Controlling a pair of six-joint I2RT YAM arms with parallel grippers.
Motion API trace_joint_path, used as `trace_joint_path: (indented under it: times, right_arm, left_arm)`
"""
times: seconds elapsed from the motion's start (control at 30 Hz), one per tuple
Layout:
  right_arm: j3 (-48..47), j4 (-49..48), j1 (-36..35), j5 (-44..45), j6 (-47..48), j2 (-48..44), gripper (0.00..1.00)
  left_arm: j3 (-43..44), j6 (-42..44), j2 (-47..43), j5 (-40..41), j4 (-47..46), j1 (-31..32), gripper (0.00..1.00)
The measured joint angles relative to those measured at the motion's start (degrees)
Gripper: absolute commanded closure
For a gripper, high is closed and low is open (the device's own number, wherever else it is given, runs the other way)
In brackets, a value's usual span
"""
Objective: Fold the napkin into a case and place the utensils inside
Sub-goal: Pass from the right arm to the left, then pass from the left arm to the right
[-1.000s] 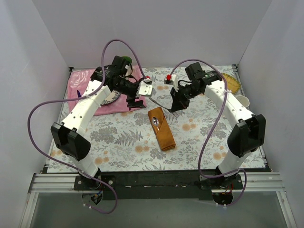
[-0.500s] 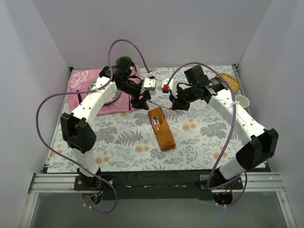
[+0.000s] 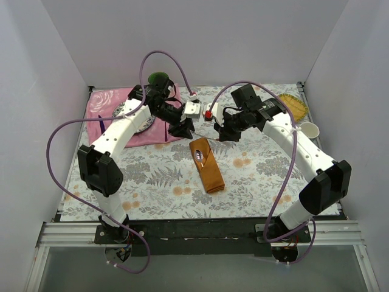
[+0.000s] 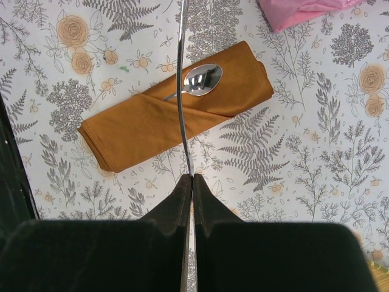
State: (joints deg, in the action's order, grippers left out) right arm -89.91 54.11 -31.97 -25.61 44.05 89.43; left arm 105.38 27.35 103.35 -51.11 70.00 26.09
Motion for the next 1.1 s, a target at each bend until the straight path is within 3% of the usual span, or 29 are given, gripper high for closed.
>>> trace_joint_path:
  times: [0.1, 0.2, 0.27, 0.37, 0.4, 0.5, 0.67, 0.77, 0.8, 0.93, 1.1]
  right_arm:
    - [-0.1, 0.3, -0.7, 0.4, 0.3, 0.0, 0.99]
    - [-1.0, 0.8, -1.2, 0.8, 0.3, 0.1, 0.99]
    - [-2.0, 1.5, -1.4, 1.7, 0.5, 0.1, 0.99]
    - [-4.2, 2.8, -1.1, 3.3, 0.6, 1.1, 0.48]
    - [-5.4, 3.2, -1.0, 3.7, -0.2, 1.7, 0.27]
    - [-8.2, 1.8, 0.2, 4.6, -4.2, 2.8, 0.01]
    - [-16.8, -7.1, 7.6, 1.6, -15.3, 2.9, 0.03]
    - [-20.1, -16.7, 13.8, 0.0, -23.6, 1.9, 0.07]
    - [-19.9, -20.4, 15.5, -0.7, -27.0, 1.1, 0.15]
    - [-11.3, -38.1, 20.0, -2.9, -40.0, -4.6, 0.27]
    - [-9.5, -50.7, 20.4, -6.2, -52.4, -5.7, 0.46]
  left_arm:
    - [0.0, 0.1, 0.0, 0.1, -0.2, 1.0, 0.72]
    - [0.0, 0.2, 0.0, 0.3, -0.3, 1.9, 1.00]
    - [0.0, -0.2, 0.0, -0.1, -1.0, 2.2, 1.00]
    - [-1.0, -2.7, -0.3, -0.9, -3.4, 2.1, 1.00]
    - [-1.4, -4.2, -0.4, -1.6, -4.7, 1.7, 1.00]
    - [-2.0, -9.4, -0.8, -3.4, -9.5, 0.0, 1.00]
    - [-6.8, -28.9, -1.7, -8.6, -21.6, -6.1, 1.00]
    - [-15.4, -46.5, -4.3, -11.6, -37.7, -10.2, 1.00]
    - [-18.5, -52.0, -5.6, -12.3, -42.9, -11.0, 1.00]
    - [-30.7, -79.6, -12.3, -12.4, -71.1, -11.6, 1.00]
    - [-32.5, -101.4, -15.9, -8.3, -93.2, -11.0, 1.00]
